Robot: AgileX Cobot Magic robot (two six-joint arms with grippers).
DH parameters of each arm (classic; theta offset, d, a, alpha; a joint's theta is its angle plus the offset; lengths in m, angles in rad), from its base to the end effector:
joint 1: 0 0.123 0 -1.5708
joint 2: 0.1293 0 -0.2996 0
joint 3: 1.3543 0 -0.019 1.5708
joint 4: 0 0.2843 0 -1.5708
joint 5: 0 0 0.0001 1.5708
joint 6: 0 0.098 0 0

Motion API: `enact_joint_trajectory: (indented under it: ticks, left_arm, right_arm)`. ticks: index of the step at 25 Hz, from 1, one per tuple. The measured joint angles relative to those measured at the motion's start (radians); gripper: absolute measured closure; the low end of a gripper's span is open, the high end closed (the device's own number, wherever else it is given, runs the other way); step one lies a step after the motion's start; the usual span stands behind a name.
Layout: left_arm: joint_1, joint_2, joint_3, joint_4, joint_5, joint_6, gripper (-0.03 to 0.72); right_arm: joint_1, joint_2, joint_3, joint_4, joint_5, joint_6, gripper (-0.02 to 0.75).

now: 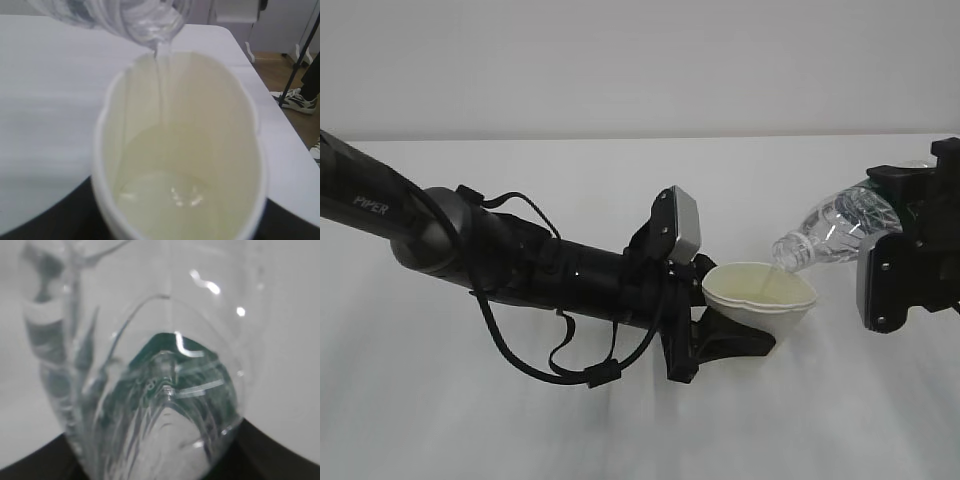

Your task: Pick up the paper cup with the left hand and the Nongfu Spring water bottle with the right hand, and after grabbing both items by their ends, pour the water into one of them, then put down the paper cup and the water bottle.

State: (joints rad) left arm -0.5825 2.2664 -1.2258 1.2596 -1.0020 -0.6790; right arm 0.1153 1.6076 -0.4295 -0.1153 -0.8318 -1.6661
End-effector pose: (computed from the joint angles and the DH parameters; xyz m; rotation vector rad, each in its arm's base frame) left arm 0.3337 -0.3139 0.0770 1.3888 1.4747 -1.0998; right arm 0.2890 0.0419 0.1496 -1.6152 1.1253 -1.0398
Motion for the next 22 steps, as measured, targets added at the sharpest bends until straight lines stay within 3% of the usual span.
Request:
enact_joint_trajectory:
  ticks: [22]
  left_arm:
    - [0.0, 0.0, 0.0, 0.0, 0.022, -0.002, 0.293]
  right_arm:
    - [0.0, 0.0, 0.0, 0.0, 0.0, -0.002, 0.332]
